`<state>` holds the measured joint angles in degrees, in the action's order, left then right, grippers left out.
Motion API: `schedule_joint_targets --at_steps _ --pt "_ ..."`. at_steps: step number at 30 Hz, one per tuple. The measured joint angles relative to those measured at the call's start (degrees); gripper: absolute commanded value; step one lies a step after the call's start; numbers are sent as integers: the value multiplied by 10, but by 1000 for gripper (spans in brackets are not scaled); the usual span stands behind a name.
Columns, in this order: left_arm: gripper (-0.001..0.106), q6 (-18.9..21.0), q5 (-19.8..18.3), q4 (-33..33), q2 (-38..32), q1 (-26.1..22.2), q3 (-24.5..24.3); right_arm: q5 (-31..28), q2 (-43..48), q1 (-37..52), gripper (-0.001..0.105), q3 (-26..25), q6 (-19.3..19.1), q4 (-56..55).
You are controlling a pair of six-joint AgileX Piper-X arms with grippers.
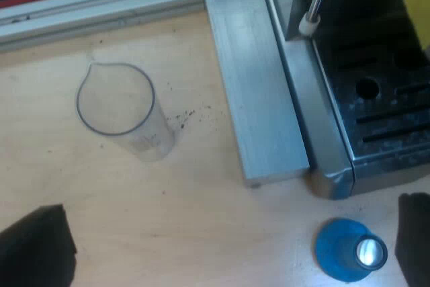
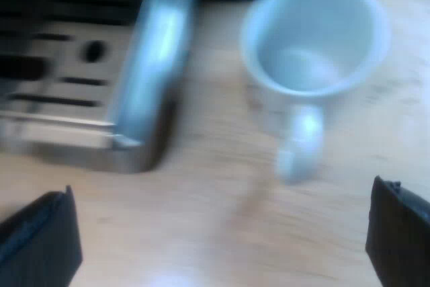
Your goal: Grind coffee beans and then tamp
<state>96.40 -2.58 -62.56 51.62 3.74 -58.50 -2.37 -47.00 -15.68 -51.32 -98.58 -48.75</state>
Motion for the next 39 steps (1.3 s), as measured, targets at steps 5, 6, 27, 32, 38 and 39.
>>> schedule_joint_targets --at_steps 5,6,27,32,38,39 --pt "105 -3 1 -1 -9 0 0 6 13 109 88 0 -53 -48" --pt "105 -4 1 -3 -17 0 0 9 24 130 88 0 -71 -58" --pt "105 -6 33 -14 -376 0 89 12 346 167 88 0 -103 -112" --pt "105 -8 35 -29 -430 0 91 12 390 167 88 0 -86 -125" --pt "105 -8 35 -93 -525 0 89 12 467 167 88 24 -71 -141" --pt "105 -8 35 -104 -526 0 89 12 473 167 88 33 -71 -141"
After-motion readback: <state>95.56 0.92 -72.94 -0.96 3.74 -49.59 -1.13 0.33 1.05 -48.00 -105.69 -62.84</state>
